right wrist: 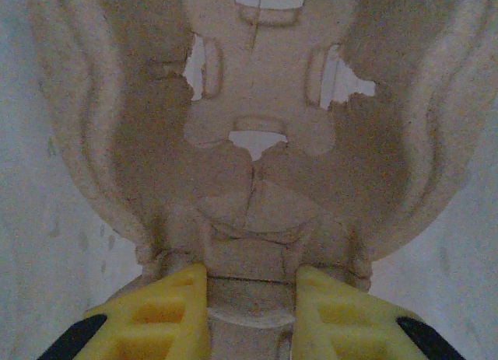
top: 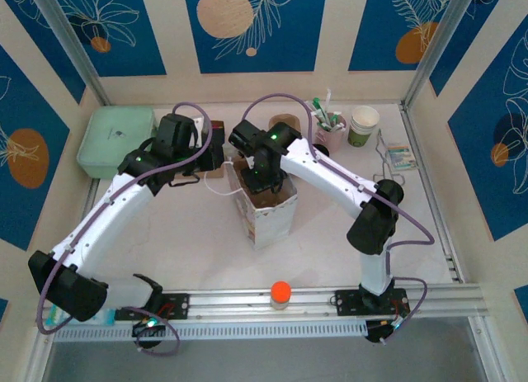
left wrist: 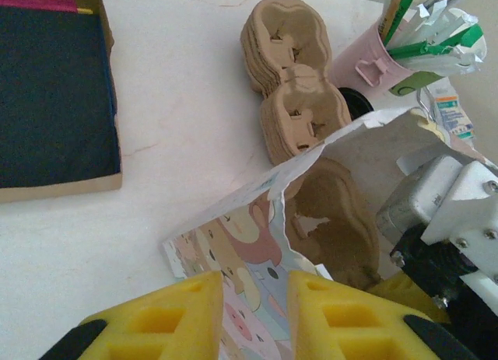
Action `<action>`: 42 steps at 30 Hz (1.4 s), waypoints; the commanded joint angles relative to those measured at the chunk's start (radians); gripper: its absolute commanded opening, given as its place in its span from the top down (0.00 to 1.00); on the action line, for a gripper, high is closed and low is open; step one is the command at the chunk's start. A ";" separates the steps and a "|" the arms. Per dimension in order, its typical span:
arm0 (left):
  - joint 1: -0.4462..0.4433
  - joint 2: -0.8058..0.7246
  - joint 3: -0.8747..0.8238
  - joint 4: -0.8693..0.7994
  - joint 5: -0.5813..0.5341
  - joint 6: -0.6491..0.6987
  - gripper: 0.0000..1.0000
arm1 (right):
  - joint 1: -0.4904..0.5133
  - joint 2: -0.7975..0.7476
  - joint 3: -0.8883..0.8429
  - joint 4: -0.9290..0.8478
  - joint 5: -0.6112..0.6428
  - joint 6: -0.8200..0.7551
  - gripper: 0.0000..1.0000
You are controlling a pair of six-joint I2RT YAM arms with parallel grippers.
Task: Pack the takeout coffee
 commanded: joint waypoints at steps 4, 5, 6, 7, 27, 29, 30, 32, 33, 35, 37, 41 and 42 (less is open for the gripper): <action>0.013 -0.024 -0.017 0.016 0.032 0.009 0.72 | -0.005 0.018 -0.021 0.019 -0.030 0.010 0.75; 0.013 -0.024 -0.019 0.017 0.033 0.009 0.72 | -0.004 0.019 -0.025 0.022 -0.032 0.013 0.75; 0.013 -0.024 -0.020 0.018 0.035 0.009 0.72 | -0.004 0.022 -0.029 0.026 -0.033 0.014 0.75; 0.013 -0.025 -0.020 0.018 0.035 0.009 0.73 | -0.004 0.023 -0.036 0.031 -0.035 0.016 0.75; 0.013 -0.053 -0.044 0.030 0.041 0.003 0.73 | 0.002 0.081 -0.120 0.088 -0.034 0.051 0.75; 0.013 -0.057 -0.045 0.030 0.041 0.003 0.72 | 0.002 0.085 -0.131 0.099 -0.037 0.054 0.75; 0.013 -0.057 -0.044 0.030 0.041 0.002 0.72 | 0.002 0.087 -0.137 0.104 -0.038 0.056 0.75; 0.013 -0.060 -0.046 0.030 0.041 0.001 0.73 | 0.002 0.091 -0.146 0.113 -0.041 0.059 0.75; 0.013 -0.059 -0.047 0.030 0.042 0.001 0.73 | 0.002 0.092 -0.152 0.117 -0.042 0.061 0.75; 0.013 -0.061 -0.050 0.032 0.043 -0.001 0.73 | 0.001 0.094 -0.161 0.126 -0.044 0.064 0.76; 0.013 -0.061 -0.053 0.034 0.043 -0.001 0.74 | 0.002 0.095 -0.172 0.134 -0.046 0.067 0.76; 0.013 -0.062 -0.056 0.036 0.045 -0.002 0.76 | -0.001 0.096 -0.194 0.152 -0.048 0.073 0.76; 0.013 -0.062 -0.057 0.036 0.045 -0.001 0.77 | -0.001 0.096 -0.201 0.157 -0.051 0.074 0.76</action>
